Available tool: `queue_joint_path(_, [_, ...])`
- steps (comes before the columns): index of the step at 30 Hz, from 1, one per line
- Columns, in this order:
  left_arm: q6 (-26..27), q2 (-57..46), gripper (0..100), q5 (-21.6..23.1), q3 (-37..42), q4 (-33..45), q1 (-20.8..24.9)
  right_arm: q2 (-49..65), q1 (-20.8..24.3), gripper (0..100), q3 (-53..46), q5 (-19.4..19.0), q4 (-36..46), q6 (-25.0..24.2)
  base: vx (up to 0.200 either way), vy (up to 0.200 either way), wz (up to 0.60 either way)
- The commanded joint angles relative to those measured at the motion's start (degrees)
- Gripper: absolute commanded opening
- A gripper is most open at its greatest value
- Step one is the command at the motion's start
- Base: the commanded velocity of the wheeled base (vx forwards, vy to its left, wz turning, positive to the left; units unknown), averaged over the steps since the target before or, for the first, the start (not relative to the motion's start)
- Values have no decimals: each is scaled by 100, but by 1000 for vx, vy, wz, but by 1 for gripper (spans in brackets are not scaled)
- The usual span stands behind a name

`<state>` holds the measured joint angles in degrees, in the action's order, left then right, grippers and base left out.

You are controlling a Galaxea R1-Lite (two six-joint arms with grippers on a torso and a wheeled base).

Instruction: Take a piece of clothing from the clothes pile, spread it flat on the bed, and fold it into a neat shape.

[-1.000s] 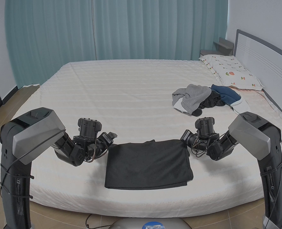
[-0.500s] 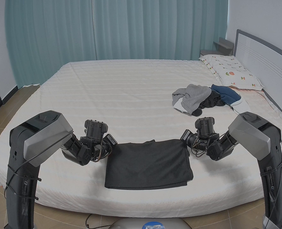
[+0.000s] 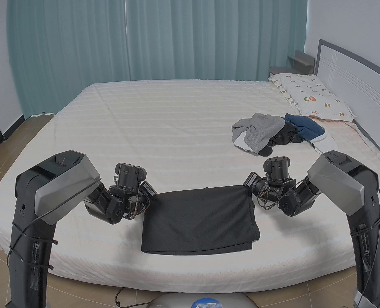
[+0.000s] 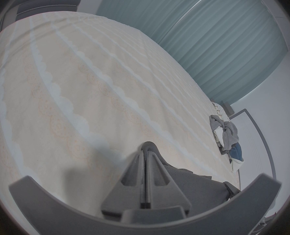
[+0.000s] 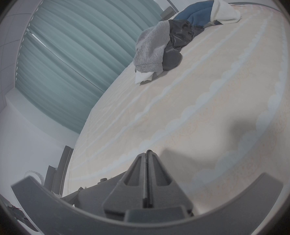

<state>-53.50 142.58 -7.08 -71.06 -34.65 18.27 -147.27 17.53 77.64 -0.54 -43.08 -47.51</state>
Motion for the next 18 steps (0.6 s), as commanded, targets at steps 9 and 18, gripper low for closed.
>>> queue_joint_path(9, [-2, -2, 0, -4, 13, 2, 1, -117, 31, 0, -3, 1, 10, 31, 0, 0, 0])
queue_joint_path(18, [-37, -29, 100, 32, 66, -7, -8, 138, 31, 100, -320, 1, 2, 57, 0, 0, 0])
